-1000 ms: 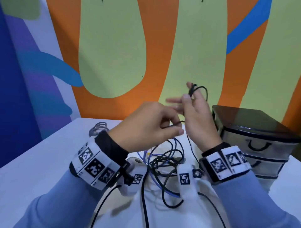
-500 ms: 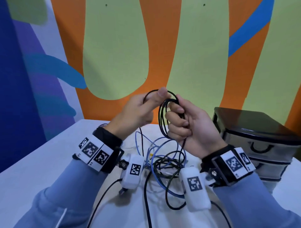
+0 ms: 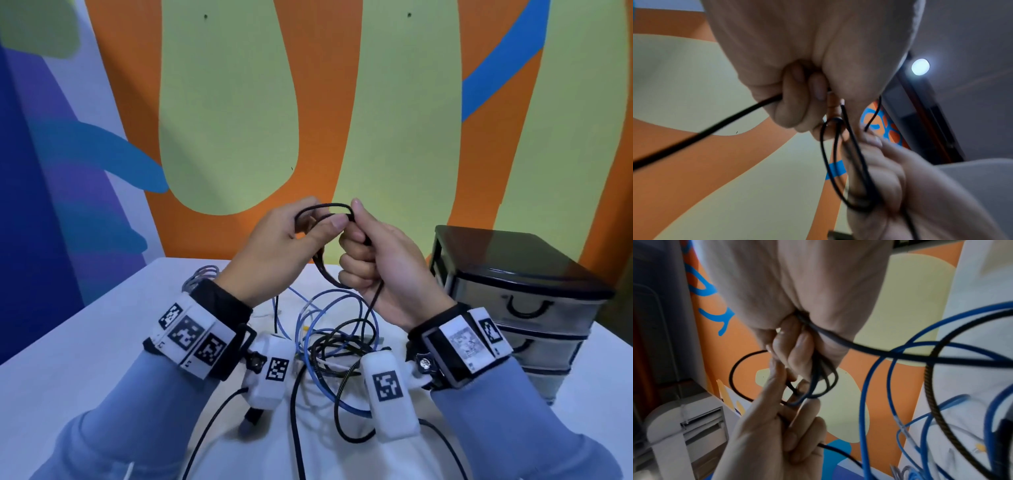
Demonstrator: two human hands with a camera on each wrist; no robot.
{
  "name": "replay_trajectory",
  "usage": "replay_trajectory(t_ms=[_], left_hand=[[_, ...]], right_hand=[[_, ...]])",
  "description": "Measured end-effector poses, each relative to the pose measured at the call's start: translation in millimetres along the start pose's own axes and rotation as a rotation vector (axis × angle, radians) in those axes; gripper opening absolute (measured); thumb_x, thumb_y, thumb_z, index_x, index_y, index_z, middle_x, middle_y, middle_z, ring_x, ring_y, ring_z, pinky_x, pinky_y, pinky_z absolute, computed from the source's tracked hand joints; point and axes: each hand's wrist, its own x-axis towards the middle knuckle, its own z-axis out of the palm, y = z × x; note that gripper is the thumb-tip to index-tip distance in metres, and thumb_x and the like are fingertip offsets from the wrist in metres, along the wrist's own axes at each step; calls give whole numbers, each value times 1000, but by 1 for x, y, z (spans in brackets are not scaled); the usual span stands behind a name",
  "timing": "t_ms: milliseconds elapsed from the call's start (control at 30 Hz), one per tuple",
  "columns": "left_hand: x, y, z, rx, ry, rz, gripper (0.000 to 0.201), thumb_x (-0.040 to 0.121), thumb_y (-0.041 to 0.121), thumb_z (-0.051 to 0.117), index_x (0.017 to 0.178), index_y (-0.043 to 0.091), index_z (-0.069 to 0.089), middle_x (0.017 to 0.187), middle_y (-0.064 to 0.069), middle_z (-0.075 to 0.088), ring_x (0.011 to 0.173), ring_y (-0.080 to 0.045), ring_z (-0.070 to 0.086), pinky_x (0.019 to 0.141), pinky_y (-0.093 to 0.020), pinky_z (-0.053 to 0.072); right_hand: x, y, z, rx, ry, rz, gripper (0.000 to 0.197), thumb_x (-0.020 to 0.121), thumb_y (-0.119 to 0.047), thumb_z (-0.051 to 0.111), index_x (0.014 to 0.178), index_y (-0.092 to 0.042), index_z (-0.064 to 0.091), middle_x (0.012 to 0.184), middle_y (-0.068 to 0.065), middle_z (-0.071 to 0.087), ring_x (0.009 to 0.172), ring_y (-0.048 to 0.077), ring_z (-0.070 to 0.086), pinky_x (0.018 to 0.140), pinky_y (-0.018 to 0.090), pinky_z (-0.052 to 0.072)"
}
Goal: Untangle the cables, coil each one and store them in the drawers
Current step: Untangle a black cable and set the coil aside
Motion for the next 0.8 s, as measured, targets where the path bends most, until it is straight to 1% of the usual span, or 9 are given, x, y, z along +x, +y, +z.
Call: replay_trajectory(t_ms=[67,133,200,300,433,500,600,700,800], left_hand=[[-1,1,-11,-44,29,-20,32,92,45,79,103,15,74,96,-1,72,88,-19,65,75,-33,48],[0,-1,-26,-145,112,-59,36,87,43,82,104,12,75,83,13,68,64,-5,56,59,-17,39],[2,-7,-39,-259,205,-91,30,92,32,76,100,3,74,66,14,57,50,-6,40,48,-17,29],[3,-14,-39,24,238,-70,17,99,26,73,93,12,80,70,9,66,57,-11,54,53,-23,42],[-1,-11,-14,407,61,-39,37,107,46,55,85,25,77,66,6,64,65,-11,56,64,-38,42],[-3,-6,-2,414,-9,-36,37,109,47,48,96,26,76,69,-2,64,70,-18,59,69,-39,45],[-6,3,11,323,-23,8,26,111,34,52,114,24,76,75,2,66,70,-11,56,67,-33,43],[-9,10,15,388,-126,30,22,107,33,59,116,26,78,76,7,64,69,-9,53,64,-30,37],[-12,17,11,358,-292,10,18,102,31,67,115,27,79,56,8,49,55,-8,44,55,-17,30]], right_hand=[[0,-3,-3,-10,32,-16,45,108,-42,50,70,-22,36,60,-7,15,43,7,13,42,22,12],[1,-9,-9,84,40,-4,46,108,-42,49,68,-22,35,57,-7,14,39,5,13,38,20,11],[-1,-14,-13,206,2,43,47,108,-41,48,66,-23,36,54,-8,15,37,5,14,36,20,11],[-6,-17,-8,316,-136,85,44,109,-42,43,69,-22,40,54,-8,13,38,8,8,37,22,10],[-4,-19,-12,484,-194,-49,37,112,-37,35,94,-15,59,50,-5,20,38,10,12,36,21,21],[-3,-23,-21,549,-179,-119,36,114,-34,33,109,-11,61,49,-5,29,39,10,16,38,22,26],[-3,-26,-28,565,-152,-172,36,115,-33,32,123,-10,59,52,-5,33,39,10,21,39,23,29],[-3,-22,-20,474,-78,-184,42,115,-32,32,141,-8,53,63,-9,51,41,6,37,44,17,33],[0,-15,-9,314,38,-266,46,114,-27,34,149,0,45,90,5,74,65,10,66,62,16,51]])
